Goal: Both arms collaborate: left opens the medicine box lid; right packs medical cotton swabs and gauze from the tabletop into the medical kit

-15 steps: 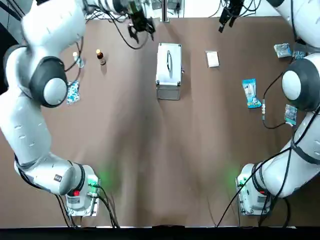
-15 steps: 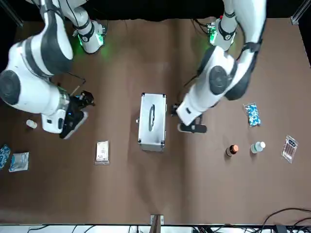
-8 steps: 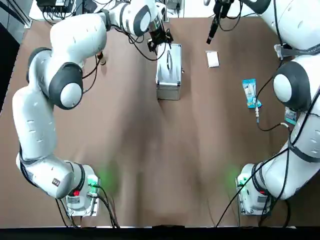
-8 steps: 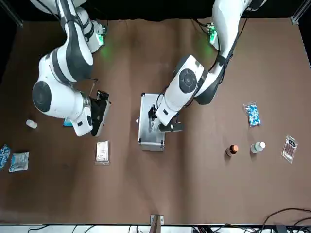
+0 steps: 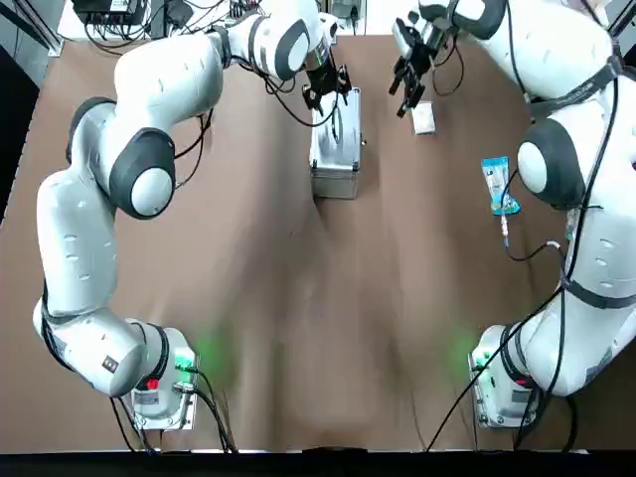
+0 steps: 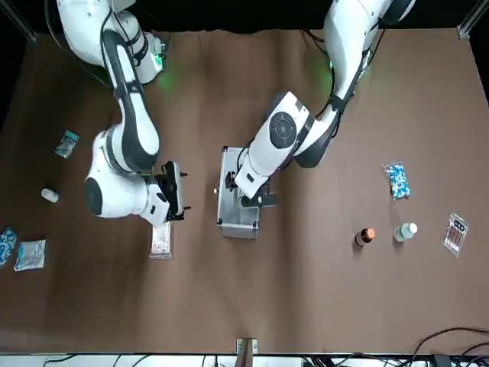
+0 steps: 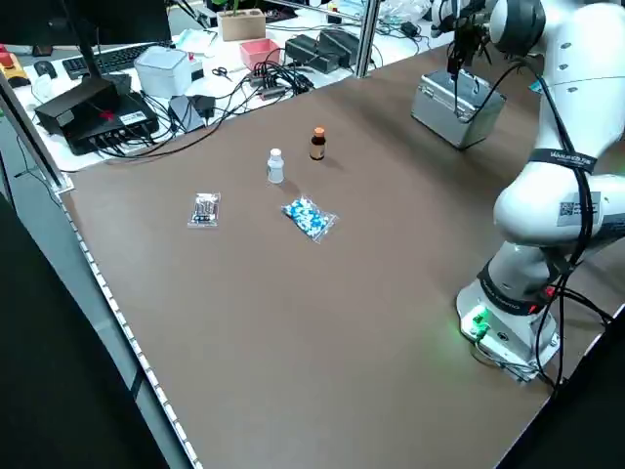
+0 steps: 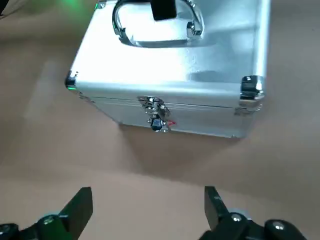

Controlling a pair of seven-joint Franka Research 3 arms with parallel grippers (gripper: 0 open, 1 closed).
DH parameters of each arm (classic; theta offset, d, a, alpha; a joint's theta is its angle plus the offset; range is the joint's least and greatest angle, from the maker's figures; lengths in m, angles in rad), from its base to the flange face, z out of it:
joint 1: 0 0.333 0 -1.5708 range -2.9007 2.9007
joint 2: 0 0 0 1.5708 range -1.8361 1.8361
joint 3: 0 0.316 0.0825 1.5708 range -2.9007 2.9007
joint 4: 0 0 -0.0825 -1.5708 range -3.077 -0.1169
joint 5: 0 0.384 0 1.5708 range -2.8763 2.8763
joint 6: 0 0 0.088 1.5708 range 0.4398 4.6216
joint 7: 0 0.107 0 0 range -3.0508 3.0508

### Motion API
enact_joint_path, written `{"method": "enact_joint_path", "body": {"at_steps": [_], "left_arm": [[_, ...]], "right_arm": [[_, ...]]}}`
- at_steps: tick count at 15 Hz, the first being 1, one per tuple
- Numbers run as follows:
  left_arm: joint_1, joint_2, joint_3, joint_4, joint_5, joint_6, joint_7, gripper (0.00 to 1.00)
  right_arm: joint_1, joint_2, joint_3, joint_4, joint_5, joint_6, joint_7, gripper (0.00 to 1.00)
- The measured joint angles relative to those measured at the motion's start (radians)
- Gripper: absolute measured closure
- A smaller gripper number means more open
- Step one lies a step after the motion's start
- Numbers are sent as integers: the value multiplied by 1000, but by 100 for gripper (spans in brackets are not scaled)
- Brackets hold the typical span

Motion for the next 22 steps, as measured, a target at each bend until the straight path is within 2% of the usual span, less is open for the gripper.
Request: {"method": "enact_joint_path", "body": {"at_steps": [6, 8, 9, 14, 19, 22], "left_arm": [[-2, 0, 0, 2, 0, -40, -22, 71], [-5, 0, 0, 2, 0, -43, -35, 76], [-7, 0, 0, 3, 2, -43, -25, 84], [-6, 0, 1, 5, 2, -46, -12, 85], [-1, -3, 3, 31, 2, -98, -12, 85], [0, -6, 4, 32, 3, -106, -12, 85]], "right_arm": [[5, 8, 1, -131, 239, 61, -210, 1], [17, 8, 2, -175, 308, 85, -236, 1], [26, 8, 3, -198, 346, 99, -251, 1], [79, 8, 3, -274, 471, 159, -287, 3], [98, 7, 3, -279, 543, 169, -290, 11], [125, 7, 3, -280, 553, 214, -290, 11]]}}
